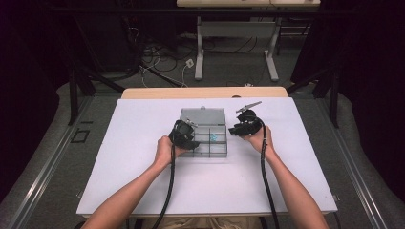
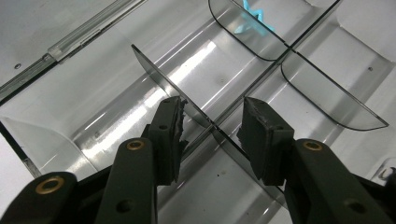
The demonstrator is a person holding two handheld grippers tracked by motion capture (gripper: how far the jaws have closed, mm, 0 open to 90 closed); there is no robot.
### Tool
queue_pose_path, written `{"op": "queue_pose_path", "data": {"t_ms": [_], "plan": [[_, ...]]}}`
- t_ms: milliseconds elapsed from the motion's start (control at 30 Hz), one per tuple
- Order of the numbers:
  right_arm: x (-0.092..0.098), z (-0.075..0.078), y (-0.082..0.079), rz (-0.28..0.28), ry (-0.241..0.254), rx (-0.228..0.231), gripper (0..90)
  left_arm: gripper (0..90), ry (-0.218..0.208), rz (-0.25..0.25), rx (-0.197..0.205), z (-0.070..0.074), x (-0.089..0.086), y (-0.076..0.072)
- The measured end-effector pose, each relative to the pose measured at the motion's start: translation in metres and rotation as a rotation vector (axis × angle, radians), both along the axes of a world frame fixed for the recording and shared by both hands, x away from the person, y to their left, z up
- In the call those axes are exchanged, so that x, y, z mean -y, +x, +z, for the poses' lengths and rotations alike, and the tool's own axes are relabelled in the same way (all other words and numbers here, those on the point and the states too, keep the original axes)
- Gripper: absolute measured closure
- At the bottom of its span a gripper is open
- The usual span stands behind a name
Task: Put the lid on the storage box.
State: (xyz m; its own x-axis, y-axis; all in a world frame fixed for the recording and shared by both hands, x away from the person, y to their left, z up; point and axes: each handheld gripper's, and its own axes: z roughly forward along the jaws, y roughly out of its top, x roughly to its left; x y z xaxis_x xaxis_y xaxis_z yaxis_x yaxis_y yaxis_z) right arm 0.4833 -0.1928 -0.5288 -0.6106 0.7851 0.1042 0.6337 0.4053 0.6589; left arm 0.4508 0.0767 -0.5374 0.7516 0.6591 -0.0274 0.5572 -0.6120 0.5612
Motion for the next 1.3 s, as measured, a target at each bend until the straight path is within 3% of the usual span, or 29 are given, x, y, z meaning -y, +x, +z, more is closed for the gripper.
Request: {"op": "queue_pose_path", "data": {"t_ms": [100, 233, 733, 800, 867, 967, 1000, 1067, 1133, 1200, 1233, 1267, 1300], "plan": [[-0.004, 0.001, 0.008, -0.014, 0.0, -0.002, 80.5, 59.0, 0.002, -0.001, 0.002, 0.0, 0.0, 0.0], [-0.01, 0.001, 0.017, -0.028, -0.015, 0.001, 90.0, 59.0, 0.0, 0.0, 0.0, 0.0, 0.0, 0.0], [-0.027, -0.014, 0.044, -0.055, -0.037, -0.04, 90.0, 59.1, 0.001, -0.002, -0.002, 0.0, 0.0, 0.0], [-0.028, -0.013, 0.046, -0.057, -0.076, -0.088, 90.0, 59.1, 0.001, -0.002, -0.003, 0.0, 0.0, 0.0], [-0.031, -0.018, 0.05, -0.068, -0.041, -0.067, 90.0, 59.2, -0.001, -0.004, -0.005, 0.0, 0.0, 0.0], [-0.033, -0.018, 0.055, -0.076, -0.056, -0.08, 90.0, 59.2, -0.001, -0.005, -0.004, 0.0, 0.0, 0.0], [-0.033, -0.019, 0.056, -0.074, -0.034, -0.068, 90.0, 59.2, -0.002, -0.005, -0.005, 0.0, 0.0, 0.0], [-0.031, -0.019, 0.058, -0.064, -0.042, -0.067, 90.0, 59.2, 0.0, -0.006, -0.004, 0.0, -0.001, 0.0], [-0.032, -0.018, 0.058, -0.083, -0.048, -0.091, 90.0, 59.2, -0.001, -0.006, -0.005, 0.0, 0.0, 0.0], [-0.032, -0.02, 0.06, -0.086, -0.012, -0.06, 90.0, 59.2, -0.002, -0.006, -0.005, 0.0, 0.0, 0.0], [-0.031, -0.013, 0.06, -0.085, -0.092, -0.125, 90.0, 59.2, -0.001, -0.006, -0.005, 0.0, -0.001, 0.0], [-0.032, -0.013, 0.061, -0.092, -0.088, -0.121, 90.0, 59.2, -0.001, -0.006, -0.005, 0.0, -0.001, 0.0], [-0.033, -0.02, 0.064, -0.097, 0.004, -0.031, 90.0, 59.2, -0.001, -0.007, -0.004, 0.0, -0.001, 0.0]]}}
